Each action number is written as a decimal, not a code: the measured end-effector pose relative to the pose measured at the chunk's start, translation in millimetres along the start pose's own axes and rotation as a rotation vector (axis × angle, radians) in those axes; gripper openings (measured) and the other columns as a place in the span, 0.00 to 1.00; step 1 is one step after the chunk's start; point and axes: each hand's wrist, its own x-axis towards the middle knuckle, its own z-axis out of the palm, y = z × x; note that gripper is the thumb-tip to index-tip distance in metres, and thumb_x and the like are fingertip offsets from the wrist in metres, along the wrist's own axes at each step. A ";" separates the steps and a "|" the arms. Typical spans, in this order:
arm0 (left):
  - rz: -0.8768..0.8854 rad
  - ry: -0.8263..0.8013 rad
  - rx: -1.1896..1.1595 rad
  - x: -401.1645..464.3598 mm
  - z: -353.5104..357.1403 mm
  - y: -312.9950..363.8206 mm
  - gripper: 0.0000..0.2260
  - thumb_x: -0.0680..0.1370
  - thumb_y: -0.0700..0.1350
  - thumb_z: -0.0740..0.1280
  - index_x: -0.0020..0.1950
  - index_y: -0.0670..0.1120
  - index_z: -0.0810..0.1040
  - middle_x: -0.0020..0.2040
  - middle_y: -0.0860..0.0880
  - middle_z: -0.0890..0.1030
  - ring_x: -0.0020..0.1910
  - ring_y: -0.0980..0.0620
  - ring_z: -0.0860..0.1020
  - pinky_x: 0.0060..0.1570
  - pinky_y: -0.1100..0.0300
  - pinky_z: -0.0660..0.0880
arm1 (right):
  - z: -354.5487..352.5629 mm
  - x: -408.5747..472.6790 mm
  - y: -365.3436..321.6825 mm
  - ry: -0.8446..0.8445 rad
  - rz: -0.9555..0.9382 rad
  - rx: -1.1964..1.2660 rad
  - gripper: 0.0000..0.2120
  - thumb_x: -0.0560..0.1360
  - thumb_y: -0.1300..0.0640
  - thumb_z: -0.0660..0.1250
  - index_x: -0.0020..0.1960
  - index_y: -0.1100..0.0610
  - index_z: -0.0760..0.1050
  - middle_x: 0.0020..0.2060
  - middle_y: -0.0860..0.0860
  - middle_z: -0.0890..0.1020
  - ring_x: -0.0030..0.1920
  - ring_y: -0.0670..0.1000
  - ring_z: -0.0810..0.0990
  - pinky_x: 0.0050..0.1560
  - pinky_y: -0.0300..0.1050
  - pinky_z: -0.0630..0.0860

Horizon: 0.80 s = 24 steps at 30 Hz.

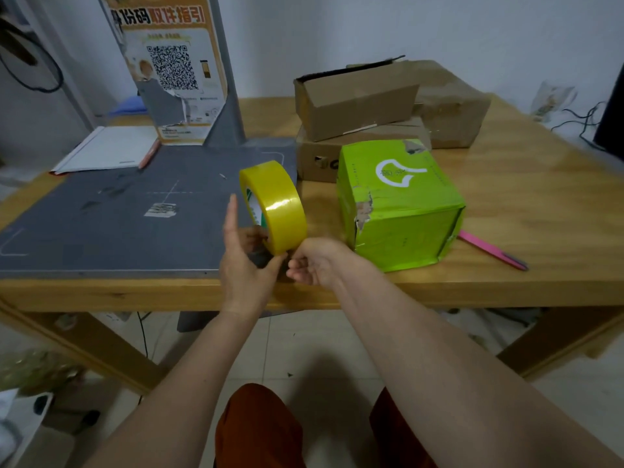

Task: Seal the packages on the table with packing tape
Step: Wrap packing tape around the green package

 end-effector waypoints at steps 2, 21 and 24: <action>-0.009 -0.013 0.100 5.2 2.2 0.6 0.35 0.69 0.36 0.77 0.72 0.53 0.68 0.54 0.58 0.77 0.54 0.57 0.78 0.51 0.67 0.75 | 0.0 -1.4 2.4 -0.005 -0.019 0.026 0.14 0.81 0.67 0.54 0.37 0.65 0.68 0.14 0.51 0.71 0.14 0.46 0.72 0.14 0.34 0.67; 0.293 -0.308 0.112 -39.0 49.6 96.4 0.24 0.79 0.45 0.64 0.74 0.42 0.67 0.70 0.46 0.71 0.70 0.50 0.68 0.70 0.60 0.64 | -155.9 -77.6 -19.0 0.935 -0.501 -0.526 0.22 0.77 0.49 0.66 0.66 0.62 0.71 0.64 0.60 0.75 0.67 0.61 0.71 0.61 0.51 0.69; -0.401 -0.500 -0.159 -26.0 78.3 115.2 0.25 0.79 0.60 0.63 0.73 0.51 0.70 0.70 0.53 0.73 0.72 0.52 0.68 0.68 0.62 0.61 | -166.4 -65.3 2.4 0.650 -0.436 -0.162 0.16 0.79 0.50 0.65 0.58 0.62 0.76 0.61 0.63 0.78 0.57 0.59 0.79 0.55 0.49 0.74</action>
